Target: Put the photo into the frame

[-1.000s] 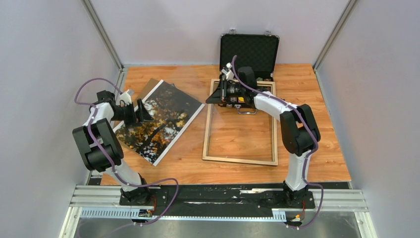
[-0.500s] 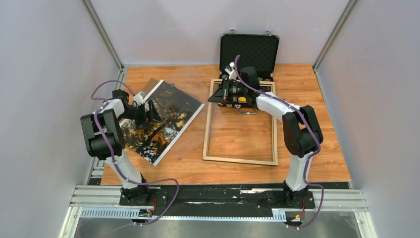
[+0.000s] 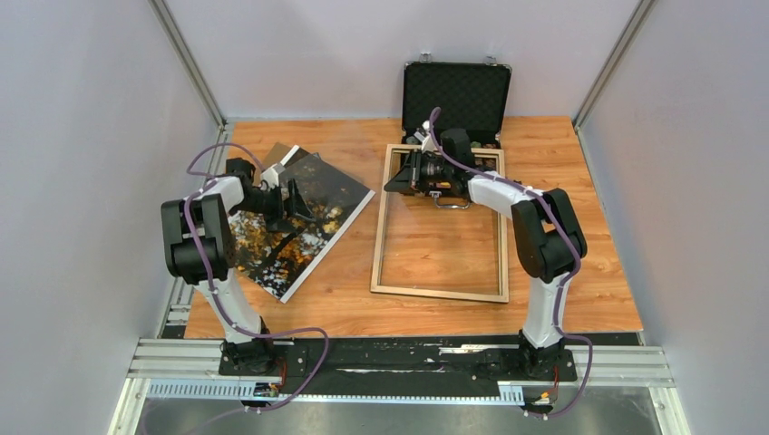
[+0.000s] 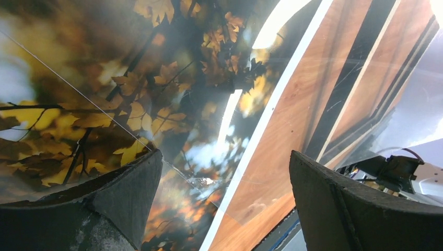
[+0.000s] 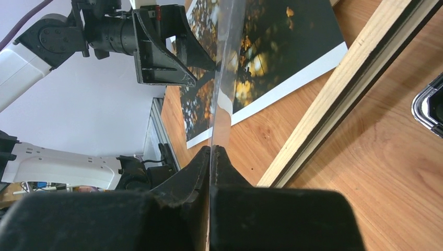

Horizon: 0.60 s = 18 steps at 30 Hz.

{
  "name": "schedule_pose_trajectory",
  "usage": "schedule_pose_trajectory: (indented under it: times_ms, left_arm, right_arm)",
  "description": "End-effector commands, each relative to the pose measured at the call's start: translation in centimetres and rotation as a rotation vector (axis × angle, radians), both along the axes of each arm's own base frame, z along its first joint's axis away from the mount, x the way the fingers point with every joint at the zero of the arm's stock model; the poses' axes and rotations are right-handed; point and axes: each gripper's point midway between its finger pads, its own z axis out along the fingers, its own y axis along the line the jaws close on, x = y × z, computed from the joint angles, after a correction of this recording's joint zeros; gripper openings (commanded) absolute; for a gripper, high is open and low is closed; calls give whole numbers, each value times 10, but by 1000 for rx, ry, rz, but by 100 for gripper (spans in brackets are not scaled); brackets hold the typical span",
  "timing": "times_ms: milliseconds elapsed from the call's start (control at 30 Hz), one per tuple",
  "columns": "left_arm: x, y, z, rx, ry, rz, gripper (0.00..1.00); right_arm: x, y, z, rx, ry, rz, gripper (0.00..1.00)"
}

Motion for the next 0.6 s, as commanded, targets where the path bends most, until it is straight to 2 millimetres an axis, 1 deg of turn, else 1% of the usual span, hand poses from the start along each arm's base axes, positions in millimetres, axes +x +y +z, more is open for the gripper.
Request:
schedule_pose_trajectory:
  times_ms: [0,133,233,300,367,500,567]
  left_arm:
    - [5,-7,-18,24,3,-19,100]
    - [4,-5,-23,40,5,-24,100]
    - [3,-5,-26,50,5,-30,100]
    - [3,-4,-27,61,4,-33,100]
    - [2,-5,-29,69,5,-40,100]
    - [1,-6,-31,89,3,-51,100]
    - [1,-6,-31,95,2,-54,100]
  right_arm:
    - [-5,8,2,32,-46,45,4]
    - [-7,8,-8,21,-48,70,14]
    - [-4,9,-19,-1,-35,86,23]
    - [-1,11,-25,-15,-29,97,27]
    - [3,12,-29,-28,-27,104,29]
    - [14,16,-29,-35,-28,113,31]
    - [17,17,-34,-50,-4,116,31]
